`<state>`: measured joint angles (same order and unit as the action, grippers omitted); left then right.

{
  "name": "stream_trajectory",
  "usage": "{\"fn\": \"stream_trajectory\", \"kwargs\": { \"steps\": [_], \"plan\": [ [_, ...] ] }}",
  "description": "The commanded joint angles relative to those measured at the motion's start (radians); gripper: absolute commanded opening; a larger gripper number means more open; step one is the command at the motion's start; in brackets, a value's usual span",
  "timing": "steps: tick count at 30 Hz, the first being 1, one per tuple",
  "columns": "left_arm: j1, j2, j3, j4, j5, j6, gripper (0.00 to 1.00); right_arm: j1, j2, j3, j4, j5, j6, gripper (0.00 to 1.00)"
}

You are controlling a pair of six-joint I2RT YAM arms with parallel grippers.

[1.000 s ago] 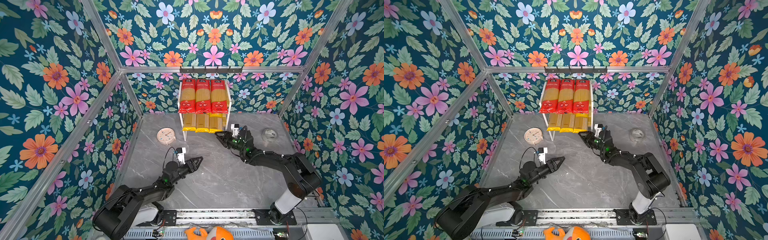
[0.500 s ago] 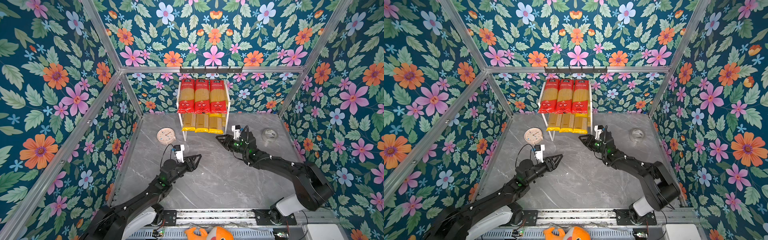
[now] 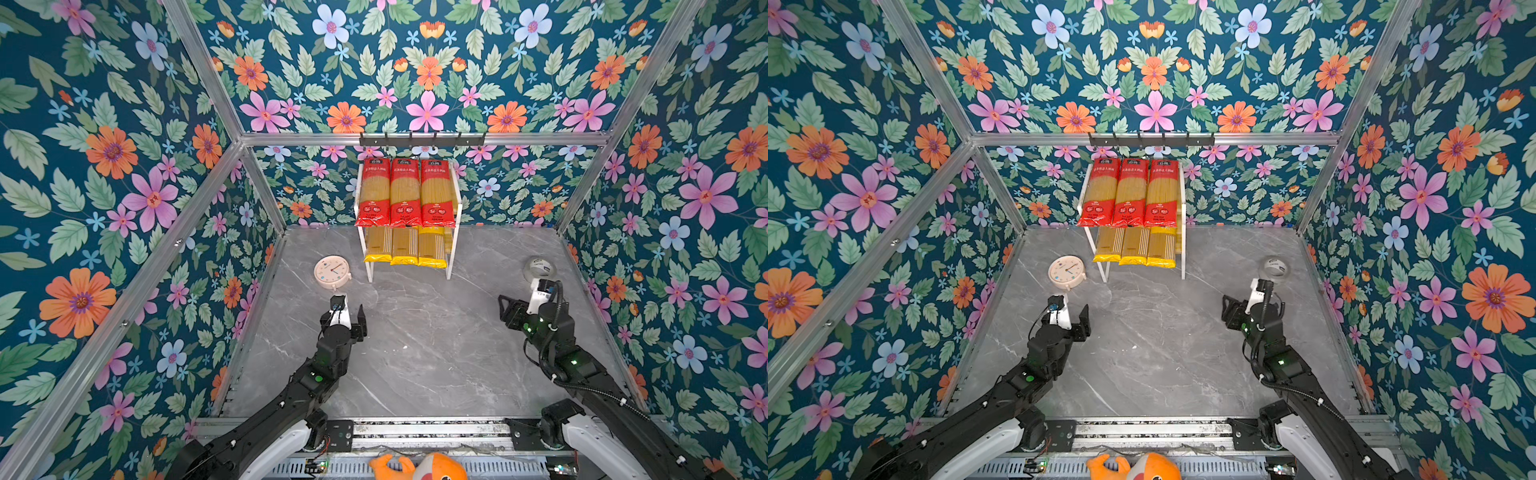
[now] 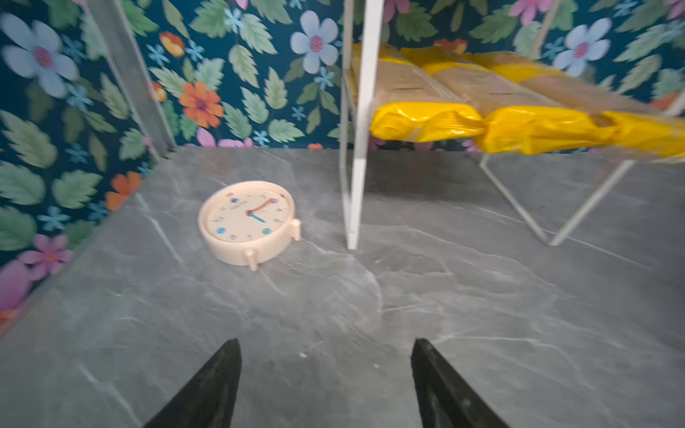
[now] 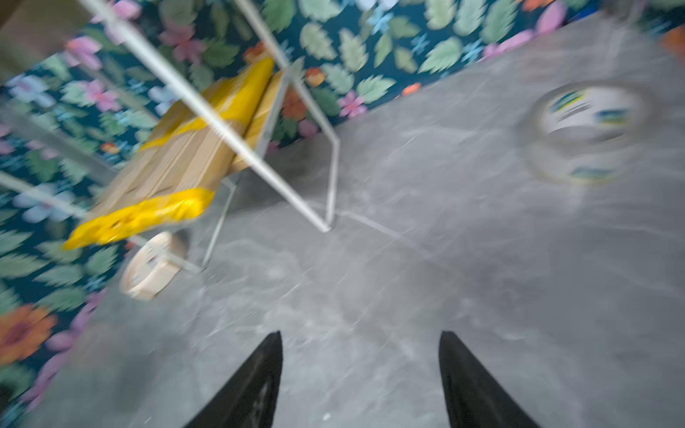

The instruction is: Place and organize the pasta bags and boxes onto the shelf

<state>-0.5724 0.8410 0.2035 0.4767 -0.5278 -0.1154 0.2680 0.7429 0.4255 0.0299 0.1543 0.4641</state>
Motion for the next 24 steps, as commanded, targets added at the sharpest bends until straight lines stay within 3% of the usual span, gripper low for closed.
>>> {"fn": "stream_trajectory", "kwargs": {
  "steps": [1, 4, 7, 10, 16, 19, 24],
  "plan": [
    [0.094, 0.063, -0.021, 0.218, -0.127, 0.144, 0.76, -0.075, 0.032, -0.045, 0.026, 0.12, -0.077, 0.67],
    [0.213, 0.11, -0.057, 0.286, -0.045, 0.122, 0.76, -0.139, 0.086, -0.057, 0.094, 0.134, -0.09, 0.67],
    [0.275, 0.185, -0.094, 0.413, -0.009, 0.129, 0.77, -0.156, 0.139, -0.075, 0.241, 0.181, -0.186, 0.67],
    [0.325, 0.303, -0.079, 0.495, 0.052, 0.115, 0.78, -0.183, 0.197, -0.054, 0.258, 0.216, -0.241, 0.67],
    [0.367, 0.524, -0.051, 0.753, 0.176, 0.142, 0.79, -0.371, 0.353, -0.175, 0.574, 0.083, -0.138, 0.63],
    [0.401, 0.591, -0.023, 0.786, 0.25, 0.206, 0.79, -0.374, 0.402, -0.17, 0.621, 0.036, -0.18, 0.62],
    [0.445, 0.718, -0.022, 0.922, 0.252, 0.175, 0.8, -0.377, 0.436, -0.198, 0.741, -0.006, -0.238, 0.64]
  ]
}}
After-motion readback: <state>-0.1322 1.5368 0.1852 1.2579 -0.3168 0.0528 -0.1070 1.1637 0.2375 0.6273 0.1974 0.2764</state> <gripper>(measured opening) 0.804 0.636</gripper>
